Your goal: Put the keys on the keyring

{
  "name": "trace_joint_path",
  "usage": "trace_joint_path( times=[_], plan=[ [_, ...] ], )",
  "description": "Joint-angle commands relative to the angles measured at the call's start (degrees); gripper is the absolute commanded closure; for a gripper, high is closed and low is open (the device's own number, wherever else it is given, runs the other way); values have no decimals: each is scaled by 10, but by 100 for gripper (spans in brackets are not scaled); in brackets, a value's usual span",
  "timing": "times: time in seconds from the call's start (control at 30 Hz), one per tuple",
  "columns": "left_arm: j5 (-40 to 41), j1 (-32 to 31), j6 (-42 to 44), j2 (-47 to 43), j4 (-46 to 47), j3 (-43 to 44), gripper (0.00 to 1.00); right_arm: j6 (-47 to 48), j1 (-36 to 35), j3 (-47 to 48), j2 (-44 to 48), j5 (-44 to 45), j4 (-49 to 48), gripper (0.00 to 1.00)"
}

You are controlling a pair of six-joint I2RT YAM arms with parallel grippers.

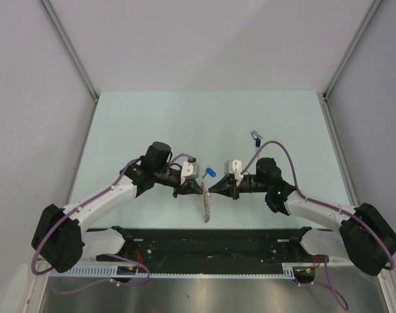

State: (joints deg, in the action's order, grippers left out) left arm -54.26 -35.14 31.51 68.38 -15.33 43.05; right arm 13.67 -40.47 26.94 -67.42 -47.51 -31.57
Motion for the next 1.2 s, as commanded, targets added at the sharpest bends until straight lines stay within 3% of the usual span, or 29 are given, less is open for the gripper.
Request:
trace_joint_path(
  times=[0.0,1.17],
  plan=[
    [-40,-2,15,-4,0,18,100,1,2,6,-3,-5,-18,100],
    [-58,-4,24,6,-16,26,100,16,-10,24,-18,-27,-4,100]
  ],
)
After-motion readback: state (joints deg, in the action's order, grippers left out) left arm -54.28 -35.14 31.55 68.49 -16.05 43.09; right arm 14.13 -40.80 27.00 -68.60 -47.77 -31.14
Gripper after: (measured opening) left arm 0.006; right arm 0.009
